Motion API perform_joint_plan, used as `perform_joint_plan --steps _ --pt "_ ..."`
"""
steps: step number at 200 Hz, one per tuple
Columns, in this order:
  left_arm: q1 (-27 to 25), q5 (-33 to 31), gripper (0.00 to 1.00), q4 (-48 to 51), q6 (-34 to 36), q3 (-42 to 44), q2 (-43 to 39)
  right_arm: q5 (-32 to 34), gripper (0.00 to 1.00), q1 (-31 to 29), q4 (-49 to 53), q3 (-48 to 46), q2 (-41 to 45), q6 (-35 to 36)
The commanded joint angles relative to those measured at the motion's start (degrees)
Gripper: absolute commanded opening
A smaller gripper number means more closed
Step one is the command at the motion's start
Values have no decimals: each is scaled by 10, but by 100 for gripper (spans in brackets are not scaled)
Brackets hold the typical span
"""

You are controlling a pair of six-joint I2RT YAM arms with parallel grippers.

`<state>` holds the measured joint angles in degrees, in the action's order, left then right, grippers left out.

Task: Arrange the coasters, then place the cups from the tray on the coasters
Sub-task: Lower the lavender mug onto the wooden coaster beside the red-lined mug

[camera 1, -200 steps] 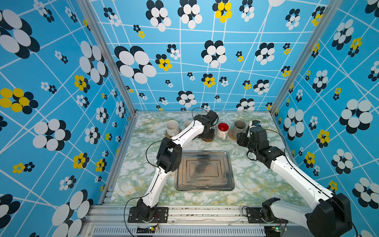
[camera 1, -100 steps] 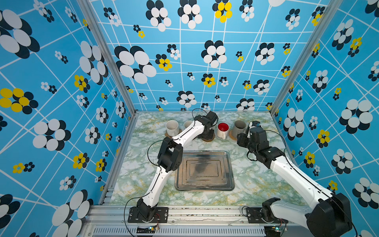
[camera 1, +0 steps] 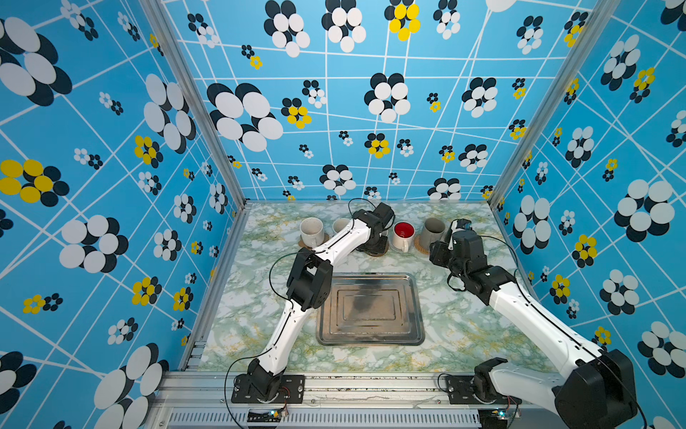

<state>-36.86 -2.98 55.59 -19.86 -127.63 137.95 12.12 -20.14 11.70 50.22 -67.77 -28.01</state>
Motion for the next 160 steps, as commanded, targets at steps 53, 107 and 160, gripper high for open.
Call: perform_joint_plan --steps 53,107,160 --pt "9 -14 0 -13 5 -26 2 -1 56 6 1 -4 -3 9" --pt "10 -5 0 -12 2 -35 10 -1 56 7 1 -5 -3 10" --pt "10 -1 0 -13 0 -37 13 -2 56 8 0 -5 -3 9"
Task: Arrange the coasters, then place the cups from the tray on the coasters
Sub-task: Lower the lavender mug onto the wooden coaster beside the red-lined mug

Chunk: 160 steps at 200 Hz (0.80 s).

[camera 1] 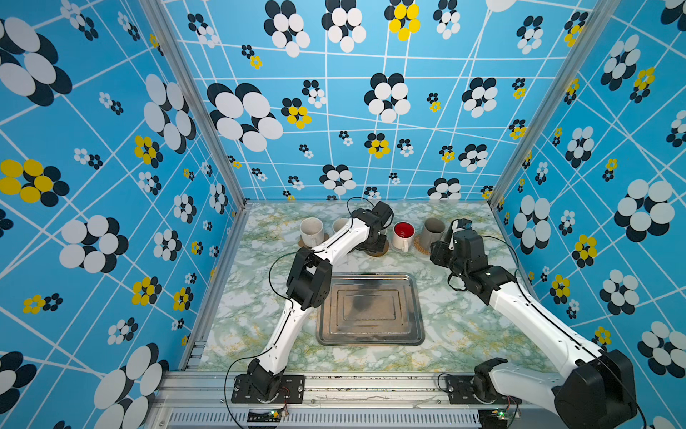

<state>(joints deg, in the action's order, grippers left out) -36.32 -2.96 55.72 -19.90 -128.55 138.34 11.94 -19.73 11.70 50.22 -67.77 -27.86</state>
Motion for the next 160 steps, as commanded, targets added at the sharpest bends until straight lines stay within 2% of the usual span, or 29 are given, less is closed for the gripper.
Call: perform_joint_plan --steps 1,160 --pt "5 -2 0 -14 0 -28 9 -1 56 4 1 -5 -3 8" --pt "4 5 0 10 4 -39 19 -3 59 5 -2 -6 -3 6"
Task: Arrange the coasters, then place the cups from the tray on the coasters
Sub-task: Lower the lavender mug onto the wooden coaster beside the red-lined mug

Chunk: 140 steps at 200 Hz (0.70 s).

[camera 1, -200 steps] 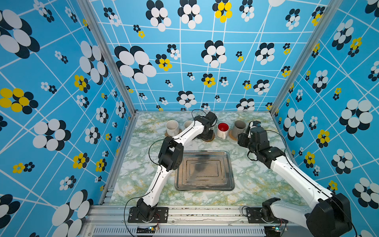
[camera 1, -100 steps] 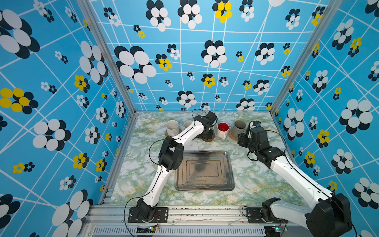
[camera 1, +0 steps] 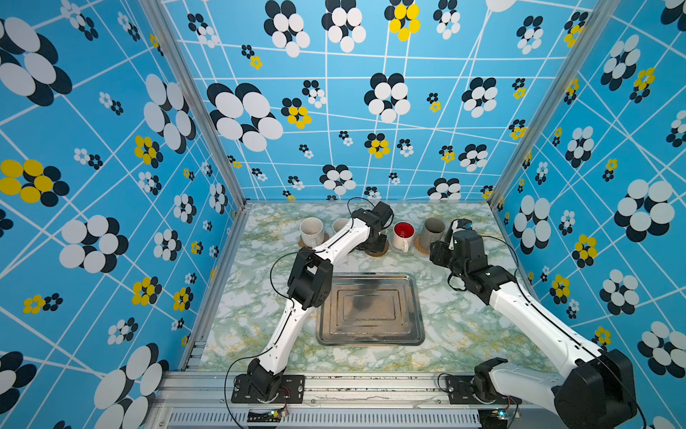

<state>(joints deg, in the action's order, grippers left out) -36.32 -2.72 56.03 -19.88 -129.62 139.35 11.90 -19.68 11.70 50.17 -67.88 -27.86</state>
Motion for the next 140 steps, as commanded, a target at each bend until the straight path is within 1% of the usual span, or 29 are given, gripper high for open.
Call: perform_joint_plan --steps 1,11,34,74,101,112,140 --pt "4 2 0 7 4 -28 9 -3 59 4 -2 -6 -2 7" --pt "4 3 0 7 4 -28 9 -2 59 4 -2 -7 -2 6" --pt "4 8 9 6 3 -29 9 -2 59 4 -2 -7 -3 5" --pt "3 8 18 6 4 -28 9 -2 59 4 -2 -7 -3 5" --pt "4 8 21 5 5 -29 9 -3 59 5 -2 -8 -4 5" --pt "3 8 24 4 5 -29 9 -3 59 6 -2 -7 -5 5" --pt "3 8 27 6 5 -30 9 -3 59 5 -3 -7 -4 5"
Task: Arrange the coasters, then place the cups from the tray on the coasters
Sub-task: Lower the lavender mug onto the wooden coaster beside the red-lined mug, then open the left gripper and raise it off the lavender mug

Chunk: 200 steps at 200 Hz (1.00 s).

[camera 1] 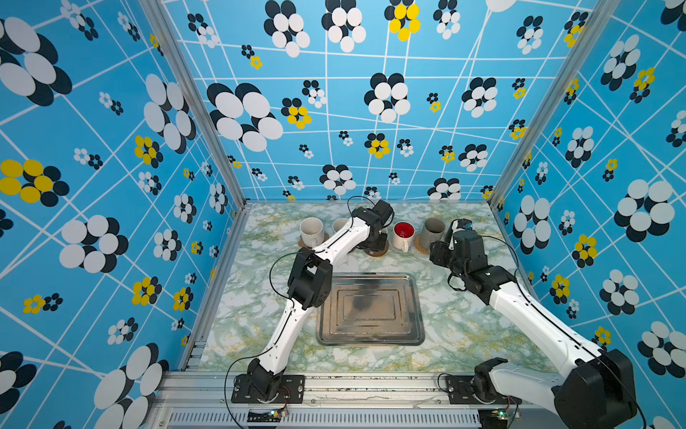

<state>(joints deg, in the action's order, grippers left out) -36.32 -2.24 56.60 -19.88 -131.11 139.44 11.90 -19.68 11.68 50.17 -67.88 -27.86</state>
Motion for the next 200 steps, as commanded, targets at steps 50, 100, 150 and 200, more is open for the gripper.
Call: perform_joint_plan --steps 50,100,150,200 --pt "2 17 35 0 15 -12 -3 -3 62 5 -2 -6 -4 5" --pt "-3 19 37 -14 15 10 -44 -3 65 5 6 -4 1 4" --pt "-8 -8 37 -72 20 105 -155 -3 67 5 18 -1 22 3" --pt "-6 -60 42 -184 41 291 -339 14 76 6 74 28 44 43"
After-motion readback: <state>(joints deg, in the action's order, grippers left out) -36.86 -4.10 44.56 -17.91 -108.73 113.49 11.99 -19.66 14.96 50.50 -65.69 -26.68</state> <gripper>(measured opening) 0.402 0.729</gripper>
